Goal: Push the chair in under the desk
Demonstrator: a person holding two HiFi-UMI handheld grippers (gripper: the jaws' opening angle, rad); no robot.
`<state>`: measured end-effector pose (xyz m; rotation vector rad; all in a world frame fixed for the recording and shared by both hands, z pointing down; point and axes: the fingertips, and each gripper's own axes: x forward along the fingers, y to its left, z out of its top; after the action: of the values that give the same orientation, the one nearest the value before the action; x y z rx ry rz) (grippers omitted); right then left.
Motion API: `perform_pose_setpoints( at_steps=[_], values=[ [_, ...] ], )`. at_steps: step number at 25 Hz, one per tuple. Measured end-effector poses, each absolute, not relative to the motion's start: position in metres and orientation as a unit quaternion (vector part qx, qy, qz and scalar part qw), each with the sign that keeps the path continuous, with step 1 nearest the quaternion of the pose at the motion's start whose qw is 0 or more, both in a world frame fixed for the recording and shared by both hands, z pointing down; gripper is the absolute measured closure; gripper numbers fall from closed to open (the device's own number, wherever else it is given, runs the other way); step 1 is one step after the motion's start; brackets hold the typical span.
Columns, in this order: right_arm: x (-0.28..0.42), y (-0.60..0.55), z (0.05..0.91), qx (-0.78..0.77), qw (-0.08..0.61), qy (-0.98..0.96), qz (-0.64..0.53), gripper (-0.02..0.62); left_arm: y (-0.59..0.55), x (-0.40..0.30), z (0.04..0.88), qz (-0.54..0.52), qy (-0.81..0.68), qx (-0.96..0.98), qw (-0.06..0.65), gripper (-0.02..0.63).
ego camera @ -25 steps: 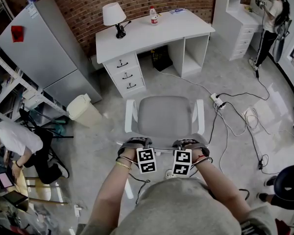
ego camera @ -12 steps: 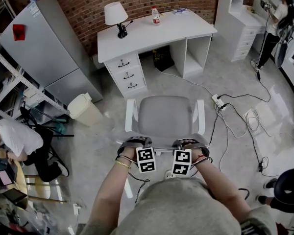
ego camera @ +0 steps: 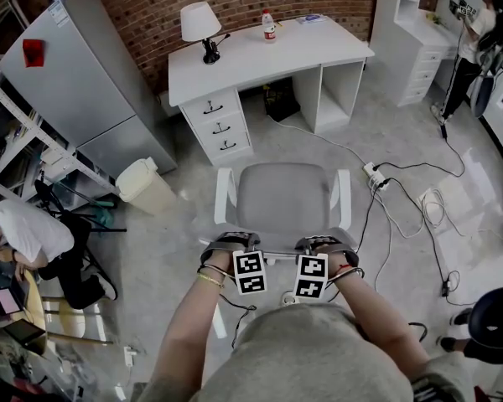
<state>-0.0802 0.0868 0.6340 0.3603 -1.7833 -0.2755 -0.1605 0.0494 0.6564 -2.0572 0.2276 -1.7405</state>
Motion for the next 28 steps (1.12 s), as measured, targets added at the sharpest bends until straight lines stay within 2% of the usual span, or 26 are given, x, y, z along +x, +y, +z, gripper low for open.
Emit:
perform_pose_setpoints(
  at_steps=[28],
  values=[
    [-0.062,0.067,0.634,0.157,0.615,-0.763,-0.126,0.581,0.03,-0.142,0.654,-0.624,0.095,-0.74,0.233,0.566]
  ],
)
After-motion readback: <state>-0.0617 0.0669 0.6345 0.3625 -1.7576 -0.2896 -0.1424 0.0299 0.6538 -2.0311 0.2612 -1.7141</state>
